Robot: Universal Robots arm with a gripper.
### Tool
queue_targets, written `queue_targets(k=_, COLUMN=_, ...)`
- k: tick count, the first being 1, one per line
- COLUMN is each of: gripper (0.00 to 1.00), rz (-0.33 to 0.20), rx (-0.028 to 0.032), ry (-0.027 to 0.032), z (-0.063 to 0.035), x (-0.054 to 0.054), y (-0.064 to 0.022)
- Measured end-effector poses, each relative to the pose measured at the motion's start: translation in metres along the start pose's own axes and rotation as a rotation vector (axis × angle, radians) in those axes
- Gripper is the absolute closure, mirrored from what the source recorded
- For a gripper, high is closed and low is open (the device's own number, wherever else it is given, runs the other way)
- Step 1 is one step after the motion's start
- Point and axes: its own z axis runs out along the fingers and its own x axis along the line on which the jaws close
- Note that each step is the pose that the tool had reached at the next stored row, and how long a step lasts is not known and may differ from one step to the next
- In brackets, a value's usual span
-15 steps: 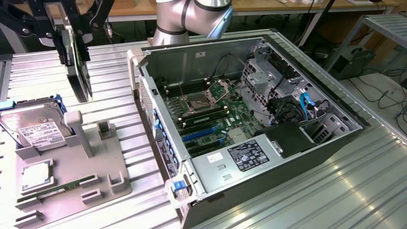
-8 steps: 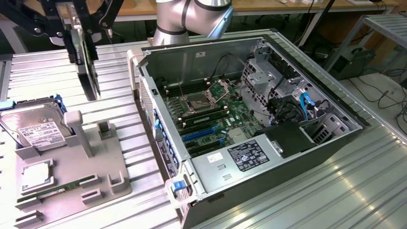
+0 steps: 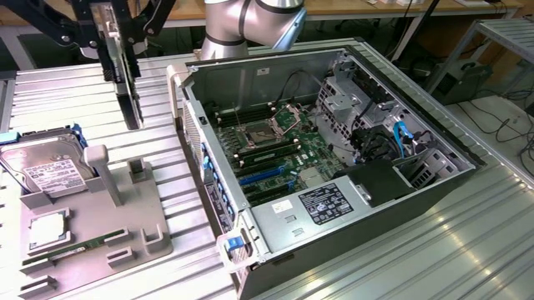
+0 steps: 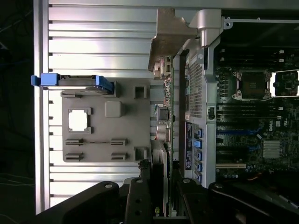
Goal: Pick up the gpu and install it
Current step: 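Pick up the gpu and move the gpu toward the slot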
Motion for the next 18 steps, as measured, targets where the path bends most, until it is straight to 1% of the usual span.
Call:
queue_targets(k=3, gripper=0.73, rz=0.000, rx=0.0000, ry=0.0000, z=0.0001, x=-0.005, y=0.0000)
queue_targets(k=8, gripper=0.73, rz=0.000, rx=0.0001, ry=0.0000, z=0.0002, x=-0.009, y=-0.0001)
queue_targets(k=18, gripper=0.73, rz=0.000, rx=0.0000, ry=0.0000, z=0.0005, x=-0.023, y=-0.0002)
